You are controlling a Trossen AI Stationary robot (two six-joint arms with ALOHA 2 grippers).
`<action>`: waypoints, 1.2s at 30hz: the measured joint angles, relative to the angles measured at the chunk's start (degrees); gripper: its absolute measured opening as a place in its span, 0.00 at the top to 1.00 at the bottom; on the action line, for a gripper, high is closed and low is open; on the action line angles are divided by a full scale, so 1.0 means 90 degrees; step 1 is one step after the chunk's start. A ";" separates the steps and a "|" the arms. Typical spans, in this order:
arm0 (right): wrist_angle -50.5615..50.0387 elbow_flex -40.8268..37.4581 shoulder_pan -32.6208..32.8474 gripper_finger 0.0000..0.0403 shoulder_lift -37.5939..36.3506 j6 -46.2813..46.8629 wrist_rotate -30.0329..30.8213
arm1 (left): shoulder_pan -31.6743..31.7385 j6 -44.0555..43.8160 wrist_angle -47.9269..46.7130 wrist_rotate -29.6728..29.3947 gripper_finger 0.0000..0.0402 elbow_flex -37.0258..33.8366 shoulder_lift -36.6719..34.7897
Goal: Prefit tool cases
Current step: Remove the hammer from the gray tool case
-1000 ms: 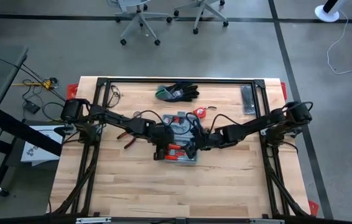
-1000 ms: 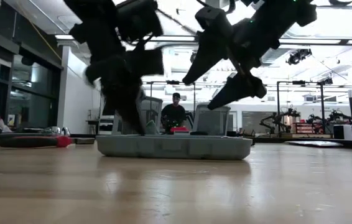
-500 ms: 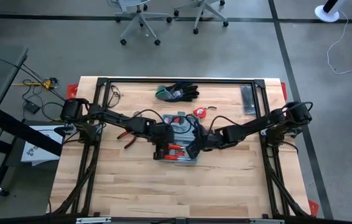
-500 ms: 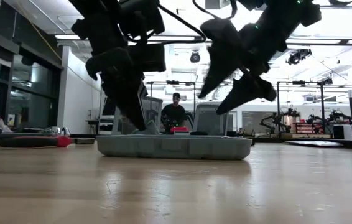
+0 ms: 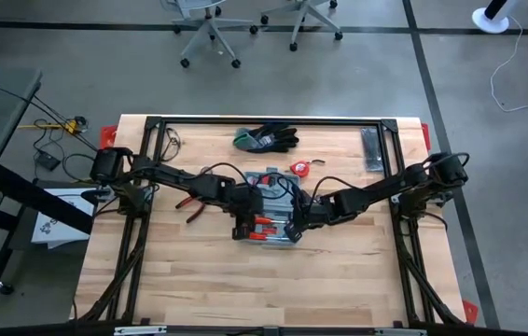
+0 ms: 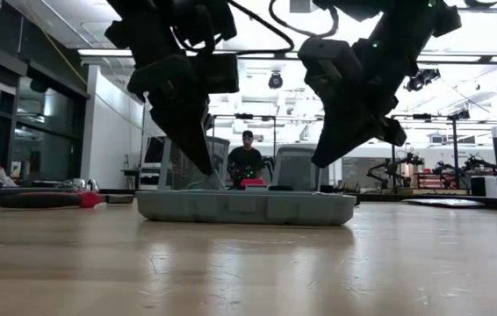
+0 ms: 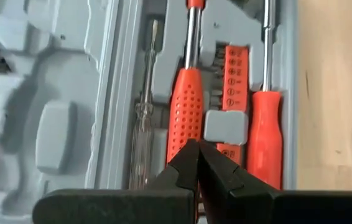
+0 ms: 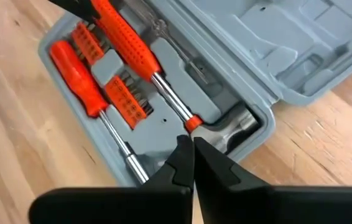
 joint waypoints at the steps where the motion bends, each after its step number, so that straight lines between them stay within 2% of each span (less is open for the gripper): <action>1: 0.0000 0.0000 -0.0004 1.00 0.0036 -0.0003 -0.0004 | 0.0000 0.0063 0.0008 0.0021 1.00 0.0024 0.0000; 6: 0.0066 0.0000 -0.0046 1.00 0.0519 -0.0009 -0.0394 | 0.0000 0.0212 -0.0026 0.0104 1.00 0.0043 -0.0002; 13: 0.0172 0.0034 -0.0046 1.00 0.0814 0.0160 -0.0430 | 0.0000 0.0412 -0.0060 0.0132 1.00 0.0043 -0.0002; 16: 0.0167 0.0032 -0.0058 1.00 0.0819 0.0130 -0.0463 | 0.0002 0.0685 -0.0171 0.0382 0.97 0.0046 -0.0005; 23: 0.0168 0.0022 -0.0058 1.00 0.0828 0.0135 -0.0510 | 0.0002 0.1337 -0.0628 0.0731 0.78 0.0046 -0.0007; 30: 0.0214 0.0010 -0.0061 1.00 0.0836 0.0162 -0.0517 | 0.0002 0.1508 -0.0496 -0.0114 0.57 0.0046 -0.0007; 36: 0.0218 0.0007 -0.0061 1.00 0.0841 0.0162 -0.0522 | -0.0030 0.1517 -0.0575 -0.0202 0.51 0.0051 0.0134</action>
